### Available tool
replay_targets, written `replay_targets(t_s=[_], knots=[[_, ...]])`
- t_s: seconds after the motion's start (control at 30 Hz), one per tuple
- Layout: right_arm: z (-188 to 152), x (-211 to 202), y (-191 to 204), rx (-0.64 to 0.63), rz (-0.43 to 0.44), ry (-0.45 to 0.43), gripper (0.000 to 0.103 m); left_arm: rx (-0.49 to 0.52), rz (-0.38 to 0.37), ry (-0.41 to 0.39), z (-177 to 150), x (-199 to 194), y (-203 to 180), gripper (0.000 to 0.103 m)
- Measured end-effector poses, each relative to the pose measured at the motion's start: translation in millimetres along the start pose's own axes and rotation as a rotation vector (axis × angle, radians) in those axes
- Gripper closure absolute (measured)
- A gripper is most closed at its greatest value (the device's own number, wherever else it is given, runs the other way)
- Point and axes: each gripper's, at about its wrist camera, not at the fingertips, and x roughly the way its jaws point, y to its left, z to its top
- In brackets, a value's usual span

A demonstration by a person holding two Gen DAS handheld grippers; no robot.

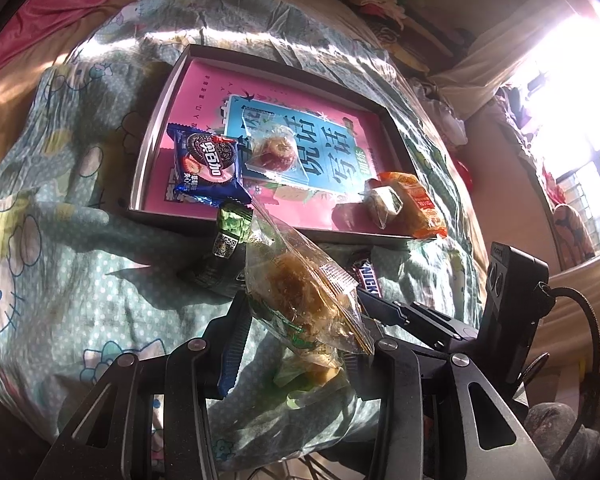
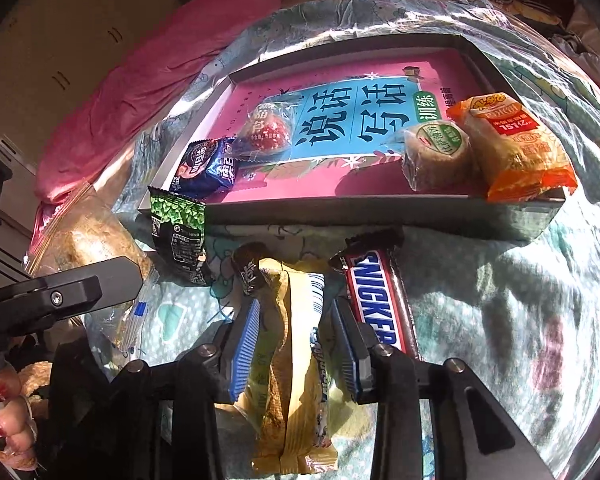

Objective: Organize snacks
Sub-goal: 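Lift the clear bread bag with left tool while right tool lifts the yellow snack, then carry the bread bag with left tool while right tool carries yellow snack over tray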

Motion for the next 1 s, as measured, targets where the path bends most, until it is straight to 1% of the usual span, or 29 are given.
replay_targets(t_s=[0.1,0.17,0.2,0.4,0.5,0.73,1.0], knots=[[0.7,2.9,4.9,-0.034,0.013,-0.008,0.066,-0.002,0.002,0.004,0.1,1.0,0.6,0.059],[0.3,1.9,4.7,-0.034,0.029,-0.011,0.074,-0.001,0.002,0.002,0.7,0.4,0.7,0.059],[-0.5,0.1,4.1,-0.035,0.037,-0.016,0.076,-0.001,0.002,0.000,1.1,0.0,0.7,0.059],[-0.9,-17.9,-3.3,0.015,0.082,-0.058,0.076,-0.003,-0.001,-0.011,4.9,-1.9,0.2,0.059],[6.0,-27.7,-6.8,0.040,0.088,-0.093,0.076,0.000,0.004,-0.019,7.1,-4.0,0.1,0.059],[18.8,-48.4,-13.9,0.063,0.081,-0.159,0.076,-0.008,0.018,-0.055,16.5,-13.7,5.1,0.059],[26.6,-61.4,-19.9,0.071,0.056,-0.200,0.076,-0.035,0.049,-0.105,30.1,-27.0,21.3,0.059]])
